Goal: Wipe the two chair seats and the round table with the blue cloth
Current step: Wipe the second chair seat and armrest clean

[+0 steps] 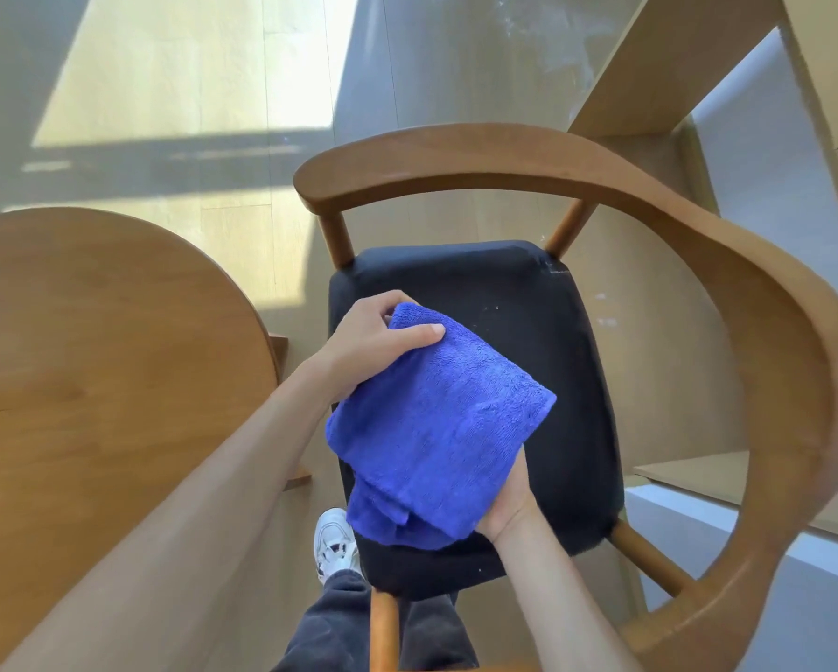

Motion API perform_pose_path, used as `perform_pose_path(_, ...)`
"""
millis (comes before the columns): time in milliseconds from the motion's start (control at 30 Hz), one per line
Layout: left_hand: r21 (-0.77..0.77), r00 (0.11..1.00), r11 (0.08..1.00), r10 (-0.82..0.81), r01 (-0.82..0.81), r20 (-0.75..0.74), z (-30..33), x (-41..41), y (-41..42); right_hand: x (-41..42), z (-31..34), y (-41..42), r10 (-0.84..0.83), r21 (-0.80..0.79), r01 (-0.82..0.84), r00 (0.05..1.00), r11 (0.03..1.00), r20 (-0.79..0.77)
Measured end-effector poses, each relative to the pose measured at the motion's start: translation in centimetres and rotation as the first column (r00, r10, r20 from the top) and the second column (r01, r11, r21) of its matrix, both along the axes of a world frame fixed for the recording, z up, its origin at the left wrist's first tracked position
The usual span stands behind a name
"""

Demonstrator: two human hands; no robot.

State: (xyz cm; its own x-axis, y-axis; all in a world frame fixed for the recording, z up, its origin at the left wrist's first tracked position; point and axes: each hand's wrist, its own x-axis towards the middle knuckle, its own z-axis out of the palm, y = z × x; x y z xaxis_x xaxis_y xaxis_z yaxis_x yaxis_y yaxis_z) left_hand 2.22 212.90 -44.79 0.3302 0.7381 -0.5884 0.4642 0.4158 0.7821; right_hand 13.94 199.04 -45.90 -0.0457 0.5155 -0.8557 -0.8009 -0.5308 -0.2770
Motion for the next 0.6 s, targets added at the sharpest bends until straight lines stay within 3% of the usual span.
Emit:
perform_pose_path(33,0.012,0.999,1.000,-0.026,0.026,-0.031,-0.7,0.1,-0.2,-0.2,0.8,0.0,-0.079,0.012,0.080,0.995,0.997,-0.057)
perform_pose_path(133,0.064,0.977,0.990,-0.109,0.122,-0.183,-2.5,0.8,-0.6,0.1,-0.4,-0.6,-0.168,-0.046,0.168,0.986,0.985,-0.003)
perform_pose_path(200,0.272,0.964,0.962,0.045,0.029,-0.260,-2.6,0.9,0.3,1.0,-0.6,-0.7,-0.222,-0.088,0.226,0.973,0.970,0.058)
perform_pose_path(300,0.615,0.904,0.786,0.306,-0.063,-0.299,-1.4,0.2,3.3,3.7,-1.0,-0.2,-0.237,-0.046,0.254,0.945,0.966,0.225)
perform_pose_path(367,0.755,0.872,0.655,0.365,0.007,-0.325,-1.0,-0.2,5.4,6.0,-2.0,0.1,-0.149,0.053,0.140,0.895,0.989,0.421)
perform_pose_path(400,0.782,0.864,0.620,0.364,0.054,-0.348,-1.1,-0.3,6.3,6.9,-2.6,0.3,-0.049,0.081,0.005,0.832,0.997,0.552)
perform_pose_path(433,0.789,0.855,0.607,0.353,0.099,-0.379,-1.3,-0.2,7.0,7.5,-3.5,0.3,0.083,0.063,-0.174,0.722,0.983,0.687)
perform_pose_path(500,0.769,0.836,0.613,0.315,0.182,-0.449,-2.0,0.1,8.2,8.2,-6.6,0.0,0.309,-0.126,-0.455,0.354,0.882,0.883)
perform_pose_path(600,0.716,0.801,0.646,0.265,0.265,-0.536,-3.1,0.3,9.6,6.8,-11.1,0.4,0.496,-0.530,-0.541,-0.223,0.653,0.839)
